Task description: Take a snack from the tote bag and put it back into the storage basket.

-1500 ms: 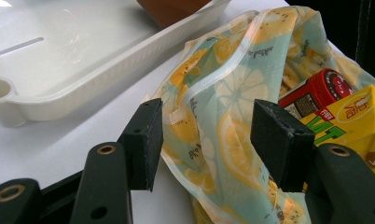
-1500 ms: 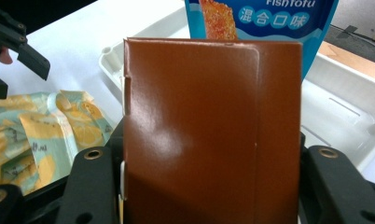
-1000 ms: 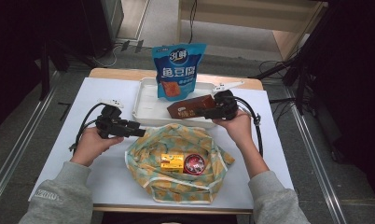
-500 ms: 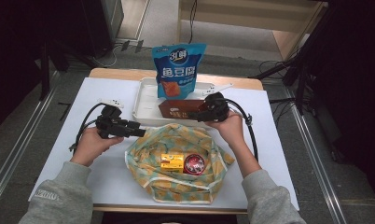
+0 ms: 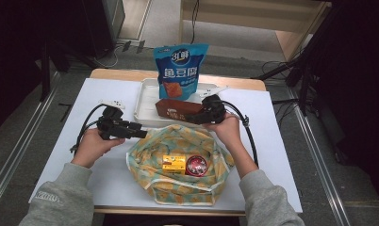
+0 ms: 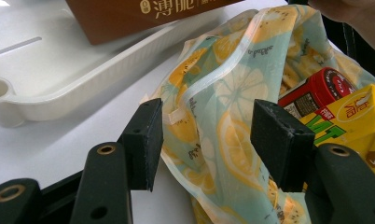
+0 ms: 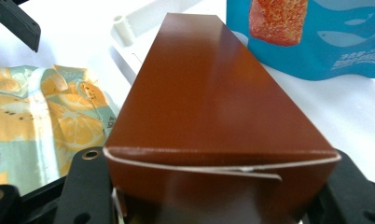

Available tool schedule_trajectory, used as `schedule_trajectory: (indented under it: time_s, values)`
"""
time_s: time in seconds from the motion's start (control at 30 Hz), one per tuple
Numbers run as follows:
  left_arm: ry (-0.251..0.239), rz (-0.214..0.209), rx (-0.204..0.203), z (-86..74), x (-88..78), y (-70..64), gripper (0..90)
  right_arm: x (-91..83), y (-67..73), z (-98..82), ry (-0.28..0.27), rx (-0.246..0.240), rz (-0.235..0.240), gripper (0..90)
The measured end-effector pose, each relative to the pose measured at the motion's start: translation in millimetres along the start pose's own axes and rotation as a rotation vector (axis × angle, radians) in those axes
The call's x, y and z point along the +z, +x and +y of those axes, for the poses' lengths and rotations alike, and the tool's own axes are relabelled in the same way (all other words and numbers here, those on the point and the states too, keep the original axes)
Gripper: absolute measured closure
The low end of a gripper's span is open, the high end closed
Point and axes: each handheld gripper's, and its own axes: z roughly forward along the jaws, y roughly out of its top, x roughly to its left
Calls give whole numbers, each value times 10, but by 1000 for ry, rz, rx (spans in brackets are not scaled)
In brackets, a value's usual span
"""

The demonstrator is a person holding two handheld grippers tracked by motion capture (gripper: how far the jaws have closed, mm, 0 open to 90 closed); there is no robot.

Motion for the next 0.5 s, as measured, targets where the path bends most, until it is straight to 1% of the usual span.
schedule_trajectory:
  time_s: [0.17, 0.33, 0.37, 0.43, 0.5]
  values:
    - [1, -1, -1, -1, 4, 1, 445, 48, -19, 6, -6, 8, 5, 432]
    - [2, -2, 0, -1, 6, 1, 445, 111, -53, -8, 8, 11, 18, 427]
    - [2, -1, 0, -1, 7, 4, 445, 128, -64, -19, 6, 18, 21, 427]
    - [3, -1, -1, -1, 9, 5, 445, 143, -70, -23, 0, 18, 25, 427]
    - [5, 0, 0, 0, 16, 3, 445, 169, -69, -32, -5, 2, 24, 425]
